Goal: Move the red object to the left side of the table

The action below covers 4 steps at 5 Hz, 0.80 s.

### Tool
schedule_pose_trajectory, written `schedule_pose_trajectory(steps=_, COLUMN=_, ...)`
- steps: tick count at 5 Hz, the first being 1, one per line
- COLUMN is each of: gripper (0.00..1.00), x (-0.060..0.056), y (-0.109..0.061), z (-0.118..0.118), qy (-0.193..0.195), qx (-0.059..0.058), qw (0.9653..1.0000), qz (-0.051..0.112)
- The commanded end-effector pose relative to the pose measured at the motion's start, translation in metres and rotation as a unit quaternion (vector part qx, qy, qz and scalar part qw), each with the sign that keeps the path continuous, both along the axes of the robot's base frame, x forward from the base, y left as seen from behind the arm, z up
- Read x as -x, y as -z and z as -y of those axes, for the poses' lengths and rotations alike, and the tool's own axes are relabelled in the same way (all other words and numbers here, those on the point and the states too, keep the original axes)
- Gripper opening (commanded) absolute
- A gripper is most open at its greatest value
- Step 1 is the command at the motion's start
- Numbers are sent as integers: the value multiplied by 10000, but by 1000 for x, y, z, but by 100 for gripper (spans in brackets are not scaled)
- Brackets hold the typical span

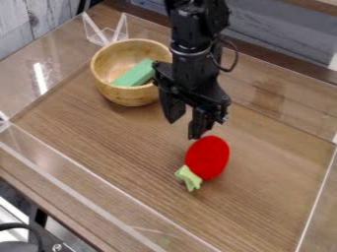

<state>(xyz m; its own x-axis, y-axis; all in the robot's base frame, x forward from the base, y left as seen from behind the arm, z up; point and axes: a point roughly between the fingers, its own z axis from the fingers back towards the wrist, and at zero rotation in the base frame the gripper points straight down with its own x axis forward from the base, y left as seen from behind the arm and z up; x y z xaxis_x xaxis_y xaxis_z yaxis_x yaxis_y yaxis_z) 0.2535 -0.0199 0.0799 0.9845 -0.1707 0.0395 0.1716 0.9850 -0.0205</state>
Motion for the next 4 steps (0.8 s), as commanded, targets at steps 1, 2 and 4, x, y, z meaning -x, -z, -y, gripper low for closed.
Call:
schedule_pose_trajectory(steps=1, gripper=0, x=1, y=-8, z=6, qy=-407, qx=-7, qw=9990, qz=204)
schedule_pose_trajectory(steps=2, gripper=0, x=7, y=-14, z=12, qy=-800, qx=-14, qw=9964, qz=277)
schedule_pose_trajectory(steps=4, gripper=0, x=10, y=-22, z=16, qy=-851, qx=18, qw=9948, qz=560)
